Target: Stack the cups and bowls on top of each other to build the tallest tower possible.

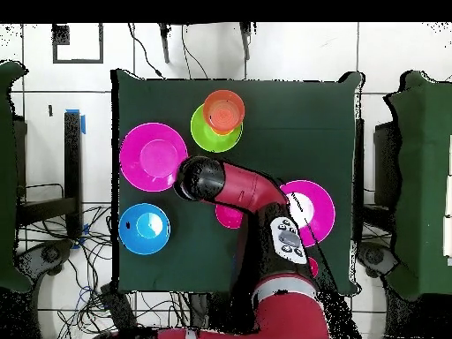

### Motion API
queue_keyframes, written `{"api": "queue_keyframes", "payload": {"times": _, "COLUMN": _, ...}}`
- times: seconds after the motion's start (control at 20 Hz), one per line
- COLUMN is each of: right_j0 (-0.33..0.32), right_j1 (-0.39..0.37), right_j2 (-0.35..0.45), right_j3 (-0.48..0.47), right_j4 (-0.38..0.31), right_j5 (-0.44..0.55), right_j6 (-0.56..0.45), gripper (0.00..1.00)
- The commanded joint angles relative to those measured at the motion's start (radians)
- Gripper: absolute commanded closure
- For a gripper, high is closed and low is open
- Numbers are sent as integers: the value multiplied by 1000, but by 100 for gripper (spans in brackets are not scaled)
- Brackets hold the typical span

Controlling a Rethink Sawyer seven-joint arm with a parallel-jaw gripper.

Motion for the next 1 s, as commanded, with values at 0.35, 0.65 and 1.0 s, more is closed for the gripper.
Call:
{"api": "queue_keyframes", "payload": {"times": 0.35, "right_j0": 90, "right_j1": 146, "right_j2": -122, "right_j3": -131, "right_j4": -16, "right_j5": 89, "right_j6": 154, "gripper": 0}}
{"api": "queue_keyframes", "payload": {"times": 0.65, "right_j0": 138, "right_j1": 215, "right_j2": -169, "right_j3": -207, "right_j4": -4, "right_j5": 36, "right_j6": 158, "gripper": 0}}
{"api": "queue_keyframes", "payload": {"times": 1.0, "right_j0": 139, "right_j1": 248, "right_j2": -144, "right_j3": -218, "right_j4": 20, "right_j5": -18, "right_j6": 135, "gripper": 0}}
